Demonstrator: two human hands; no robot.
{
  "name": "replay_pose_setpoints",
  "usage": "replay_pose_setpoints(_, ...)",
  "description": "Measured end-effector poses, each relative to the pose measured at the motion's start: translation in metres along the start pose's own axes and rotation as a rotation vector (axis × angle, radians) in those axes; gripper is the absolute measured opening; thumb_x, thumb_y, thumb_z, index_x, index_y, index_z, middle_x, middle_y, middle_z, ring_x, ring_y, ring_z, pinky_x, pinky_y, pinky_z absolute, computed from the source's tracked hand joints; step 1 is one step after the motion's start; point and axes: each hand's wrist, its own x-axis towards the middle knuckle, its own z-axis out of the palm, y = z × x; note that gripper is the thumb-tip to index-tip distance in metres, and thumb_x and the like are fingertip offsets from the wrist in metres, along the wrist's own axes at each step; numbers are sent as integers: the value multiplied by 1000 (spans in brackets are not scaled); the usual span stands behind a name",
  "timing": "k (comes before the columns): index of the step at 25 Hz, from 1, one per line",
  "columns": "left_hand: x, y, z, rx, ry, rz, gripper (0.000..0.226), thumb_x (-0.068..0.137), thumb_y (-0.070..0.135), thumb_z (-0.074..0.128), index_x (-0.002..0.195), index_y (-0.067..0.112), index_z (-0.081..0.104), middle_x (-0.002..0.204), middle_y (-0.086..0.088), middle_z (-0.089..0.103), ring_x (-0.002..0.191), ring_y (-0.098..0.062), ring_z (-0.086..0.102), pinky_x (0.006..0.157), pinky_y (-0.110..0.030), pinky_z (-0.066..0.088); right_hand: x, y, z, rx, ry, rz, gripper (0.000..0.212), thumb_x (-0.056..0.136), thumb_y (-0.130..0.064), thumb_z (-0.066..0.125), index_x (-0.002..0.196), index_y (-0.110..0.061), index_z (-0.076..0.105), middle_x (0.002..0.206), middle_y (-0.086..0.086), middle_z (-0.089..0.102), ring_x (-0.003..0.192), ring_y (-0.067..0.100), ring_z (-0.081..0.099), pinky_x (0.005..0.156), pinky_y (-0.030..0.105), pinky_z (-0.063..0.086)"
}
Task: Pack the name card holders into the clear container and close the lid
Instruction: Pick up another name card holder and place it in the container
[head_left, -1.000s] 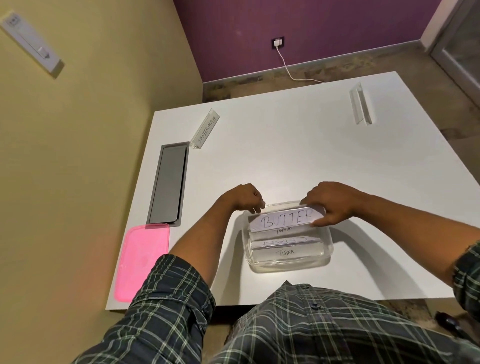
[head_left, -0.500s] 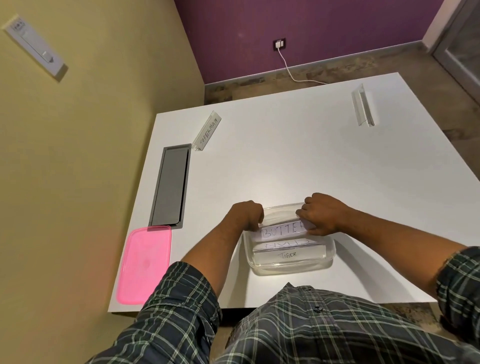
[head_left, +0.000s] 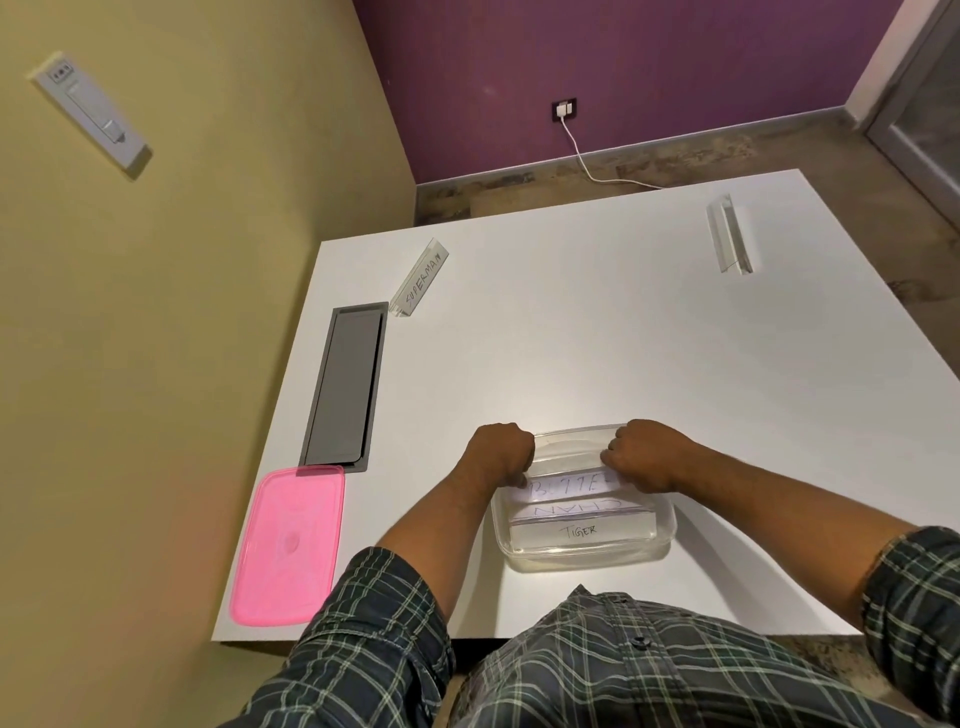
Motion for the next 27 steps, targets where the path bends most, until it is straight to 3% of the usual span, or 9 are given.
replay_pose_setpoints(8, -3, 6, -2, 129, 12, 54, 28, 83, 28, 75, 108, 14, 72, 108, -9, 71, 95, -32, 70, 78, -33, 52, 8, 0, -14, -9, -67, 15, 13, 86, -18, 64, 98, -13, 67, 97, 6, 74, 90, 30, 70, 76, 33, 49)
replay_pose_setpoints(10, -4, 5, -5, 133, 8, 70, 28, 85, 28, 73, 108, 13, 71, 108, -9, 70, 94, -32, 70, 77, -33, 50, 10, 2, -19, -50, -100, -12, 16, 89, -24, 66, 100, -13, 69, 98, 7, 74, 90, 29, 71, 78, 33, 53)
replay_pose_setpoints(12, -5, 4, -8, 80, 5, 70, 26, 86, 32, 70, 105, 14, 72, 105, -8, 71, 92, -31, 69, 76, -33, 51, 14, 5, -24, -39, -91, -37, 29, 91, -42, 65, 100, -15, 71, 96, 6, 73, 88, 29, 71, 73, 32, 50)
replay_pose_setpoints(14, -8, -1, -15, -65, 36, 49, 23, 87, 36, 65, 94, 16, 73, 96, -5, 72, 89, -28, 69, 72, -31, 50, 17, 10, -31, 12, -26, -29, 51, 93, -63, 51, 95, -16, 68, 92, 7, 72, 84, 31, 69, 66, 31, 41)
replay_pose_setpoints(16, -11, -9, -24, -249, 95, 12, 21, 85, 38, 61, 80, 20, 70, 83, 0, 72, 80, -23, 66, 65, -27, 46, 21, 16, -42, 68, 100, -5, 59, 95, -71, 35, 89, -20, 66, 85, 4, 71, 78, 29, 68, 61, 29, 36)
replay_pose_setpoints(19, -12, -29, -34, -560, 221, -87, 29, 83, 37, 59, 66, 14, 64, 66, -1, 68, 66, -21, 60, 59, -28, 45, 37, 26, -66, 152, 241, 59, 49, 97, -65, 35, 92, -28, 67, 83, -3, 72, 75, 23, 67, 59, 28, 37)
replay_pose_setpoints(23, -5, -68, -43, -883, 343, -236, 31, 88, 34, 60, 72, 10, 73, 63, 6, 70, 67, -16, 68, 69, -33, 56, 71, 41, -96, 201, 307, 147, 36, 100, -52, 41, 93, -28, 67, 84, -6, 73, 78, 21, 68, 59, 28, 38)
replay_pose_setpoints(27, 13, -114, -41, -1026, 406, -349, 30, 93, 28, 58, 78, 7, 72, 78, 3, 75, 73, -21, 70, 76, -39, 60, 115, 53, -118, 201, 308, 196, 26, 101, -41, 46, 97, -27, 68, 87, -4, 73, 80, 25, 68, 60, 28, 38)
